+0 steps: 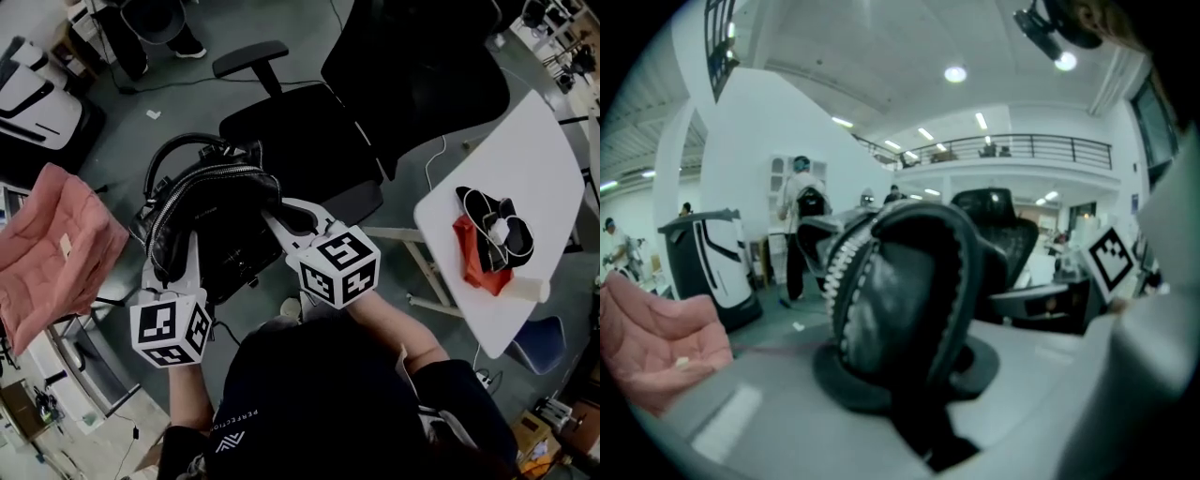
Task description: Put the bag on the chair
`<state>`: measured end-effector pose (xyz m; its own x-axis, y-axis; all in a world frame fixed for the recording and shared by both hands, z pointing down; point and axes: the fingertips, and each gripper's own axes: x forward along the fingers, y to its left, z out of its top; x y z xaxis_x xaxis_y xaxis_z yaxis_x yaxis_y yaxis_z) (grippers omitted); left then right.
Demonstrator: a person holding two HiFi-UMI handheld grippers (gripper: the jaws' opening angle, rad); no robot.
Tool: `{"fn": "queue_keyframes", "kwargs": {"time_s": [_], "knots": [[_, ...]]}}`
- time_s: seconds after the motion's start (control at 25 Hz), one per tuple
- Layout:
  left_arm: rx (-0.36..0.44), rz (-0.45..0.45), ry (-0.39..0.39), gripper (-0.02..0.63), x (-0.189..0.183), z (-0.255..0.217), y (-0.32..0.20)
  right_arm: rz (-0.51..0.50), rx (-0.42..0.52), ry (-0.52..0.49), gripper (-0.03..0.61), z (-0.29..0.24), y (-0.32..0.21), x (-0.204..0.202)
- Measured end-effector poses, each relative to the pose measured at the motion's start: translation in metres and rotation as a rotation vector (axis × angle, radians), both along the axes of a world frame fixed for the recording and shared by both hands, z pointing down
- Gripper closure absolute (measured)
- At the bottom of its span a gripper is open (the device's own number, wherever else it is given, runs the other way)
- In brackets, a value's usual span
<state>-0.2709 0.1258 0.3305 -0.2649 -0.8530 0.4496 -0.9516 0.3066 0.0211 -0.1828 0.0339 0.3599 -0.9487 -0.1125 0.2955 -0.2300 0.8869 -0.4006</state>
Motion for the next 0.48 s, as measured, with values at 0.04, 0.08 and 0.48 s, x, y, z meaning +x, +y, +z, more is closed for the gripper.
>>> {"fn": "queue_keyframes", "kwargs": {"time_s": [0.04,0.08,0.48], "knots": [[-0.003,-0.001,0.001,0.546,0.0,0.0,-0.012,0.0,-0.004,0.001,0.537,0.001,-0.012,0.0],[-0.011,0.001,-0.008,0.546,-0.001,0.001,-0.024,0.0,-0.011,0.003,0.538,0.001,-0.024,0.0],[-0.193,0.084,-0.128,0.545,-0.017,0.004,-0.102,-0.057,-0.141,0.008,0.543,0.018,-0.078,-0.008]]}}
